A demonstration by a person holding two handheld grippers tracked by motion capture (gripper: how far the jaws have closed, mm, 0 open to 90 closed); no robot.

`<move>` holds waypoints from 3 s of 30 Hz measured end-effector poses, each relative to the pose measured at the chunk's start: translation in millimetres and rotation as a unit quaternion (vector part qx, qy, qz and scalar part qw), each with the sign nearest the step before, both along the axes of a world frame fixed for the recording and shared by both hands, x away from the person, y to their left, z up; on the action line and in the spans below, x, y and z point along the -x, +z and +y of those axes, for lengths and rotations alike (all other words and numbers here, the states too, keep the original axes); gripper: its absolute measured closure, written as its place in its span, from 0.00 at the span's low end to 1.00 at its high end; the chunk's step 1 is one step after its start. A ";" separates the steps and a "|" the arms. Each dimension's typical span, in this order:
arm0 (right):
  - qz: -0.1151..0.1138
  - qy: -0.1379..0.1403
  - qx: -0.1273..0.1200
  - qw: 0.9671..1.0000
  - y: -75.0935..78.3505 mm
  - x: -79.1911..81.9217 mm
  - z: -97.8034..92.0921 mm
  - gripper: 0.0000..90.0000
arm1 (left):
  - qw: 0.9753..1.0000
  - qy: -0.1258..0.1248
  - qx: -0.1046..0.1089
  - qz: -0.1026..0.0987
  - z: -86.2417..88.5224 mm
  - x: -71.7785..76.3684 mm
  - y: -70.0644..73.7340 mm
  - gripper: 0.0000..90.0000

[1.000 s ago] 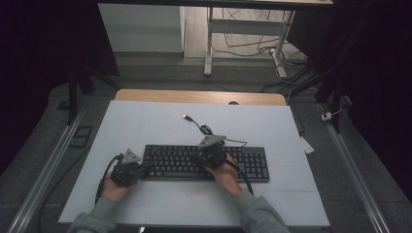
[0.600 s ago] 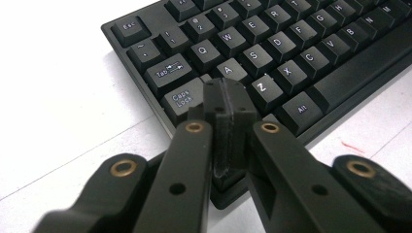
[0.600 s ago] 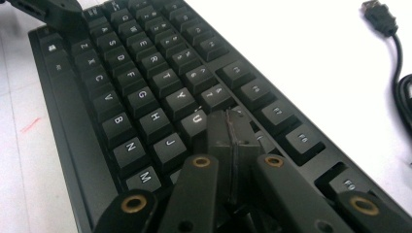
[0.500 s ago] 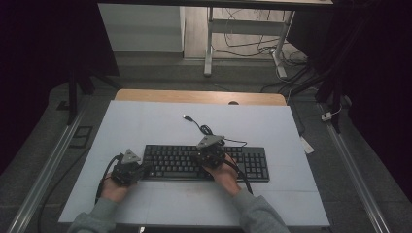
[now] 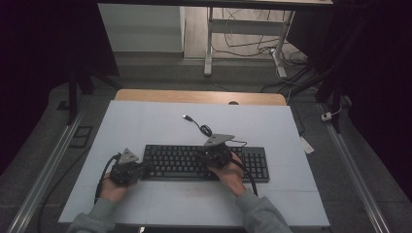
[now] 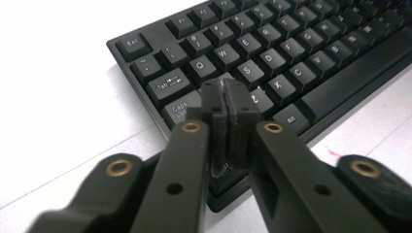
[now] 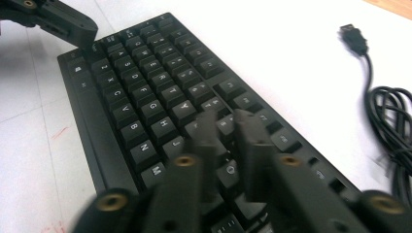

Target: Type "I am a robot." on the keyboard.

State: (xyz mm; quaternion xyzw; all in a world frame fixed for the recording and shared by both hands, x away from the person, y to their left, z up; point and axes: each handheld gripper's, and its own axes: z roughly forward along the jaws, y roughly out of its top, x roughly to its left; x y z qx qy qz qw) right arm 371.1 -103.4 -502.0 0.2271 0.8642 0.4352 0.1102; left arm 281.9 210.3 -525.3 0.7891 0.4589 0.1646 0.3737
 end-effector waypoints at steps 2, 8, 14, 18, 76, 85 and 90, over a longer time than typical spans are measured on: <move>-0.002 -0.003 0.003 1.000 1.1 0.9 -1.6 0.78 | 1.000 0.001 0.005 -0.003 1.3 0.0 0.7 0.91; -0.008 0.000 0.005 1.000 4.3 5.1 -11.8 0.66 | 1.000 0.004 0.021 -0.008 4.0 0.9 2.8 0.74; -0.009 -0.008 0.009 1.000 7.0 10.2 -29.3 0.62 | 1.000 0.008 0.021 -0.009 4.1 1.8 3.5 0.63; -0.008 -0.019 0.013 1.000 6.9 12.5 -40.0 0.61 | 1.000 0.011 0.020 -0.009 4.8 2.2 4.0 0.59; -0.010 -0.052 0.000 0.999 6.5 24.4 -95.0 0.57 | 0.988 -0.153 0.023 0.015 -53.7 -24.7 43.7 0.49; -0.007 -0.052 0.006 0.999 4.4 24.1 -92.9 0.57 | 0.983 -0.181 0.002 0.028 -67.7 -23.0 33.4 0.74; -0.007 -0.051 0.006 0.999 4.6 24.1 -92.9 0.57 | 0.982 -0.188 -0.008 0.029 -72.2 -22.8 28.9 0.93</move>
